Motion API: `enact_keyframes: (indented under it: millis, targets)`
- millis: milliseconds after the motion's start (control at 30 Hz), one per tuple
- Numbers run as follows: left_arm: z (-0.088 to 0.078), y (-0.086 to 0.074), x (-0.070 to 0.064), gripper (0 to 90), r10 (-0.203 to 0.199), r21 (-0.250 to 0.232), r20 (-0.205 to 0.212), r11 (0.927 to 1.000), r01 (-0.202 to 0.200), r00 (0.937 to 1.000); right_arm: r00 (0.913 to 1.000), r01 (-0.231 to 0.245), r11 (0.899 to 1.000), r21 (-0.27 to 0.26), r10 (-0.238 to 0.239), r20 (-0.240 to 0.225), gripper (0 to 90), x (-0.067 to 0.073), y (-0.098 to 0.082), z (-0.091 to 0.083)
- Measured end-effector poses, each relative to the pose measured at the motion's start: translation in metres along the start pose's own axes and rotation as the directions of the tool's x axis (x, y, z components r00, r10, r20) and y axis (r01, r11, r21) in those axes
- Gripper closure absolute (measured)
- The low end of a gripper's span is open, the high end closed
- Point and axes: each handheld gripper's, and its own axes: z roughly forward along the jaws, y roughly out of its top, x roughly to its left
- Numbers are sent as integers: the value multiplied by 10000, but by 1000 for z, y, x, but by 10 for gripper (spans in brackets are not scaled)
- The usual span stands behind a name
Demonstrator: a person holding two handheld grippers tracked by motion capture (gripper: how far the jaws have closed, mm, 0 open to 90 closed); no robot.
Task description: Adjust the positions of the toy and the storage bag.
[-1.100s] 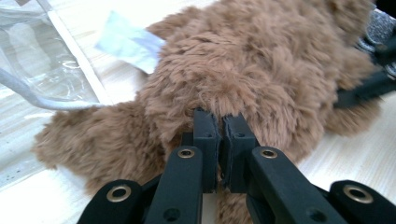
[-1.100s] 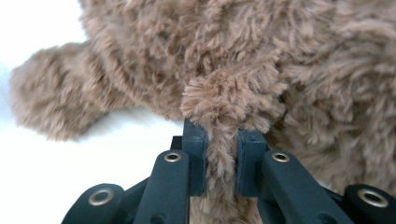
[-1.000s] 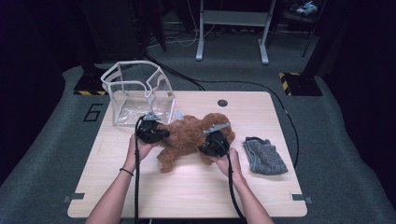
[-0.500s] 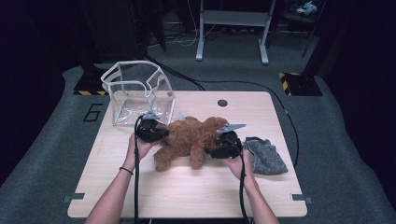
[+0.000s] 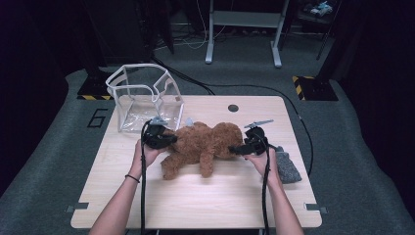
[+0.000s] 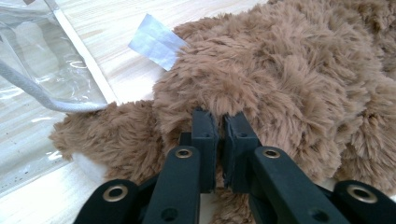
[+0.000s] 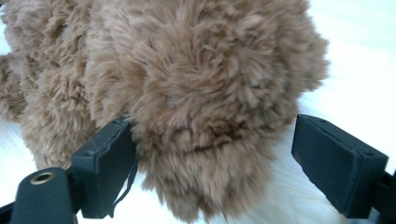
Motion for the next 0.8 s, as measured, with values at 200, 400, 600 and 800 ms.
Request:
enact_keyframes:
  millis: [200,400,600,800]
  targets:
    - [-3,1,8,472,-569,-35,4,9984,569,9984,9998,69,9998,209,-65,-172,144,2,5,7]
    - [1,5,6,325,-911,-59,555,9958,915,9943,9998,109,9995,302,-104,-168,148,5,6,11]
    - [11,8,0,313,-857,169,786,9963,847,9932,9997,234,9989,395,-234,-29,159,7,7,13]
    - [23,6,1,390,-1087,556,1200,9932,1027,9868,9984,546,9981,277,-550,128,253,8,5,19]
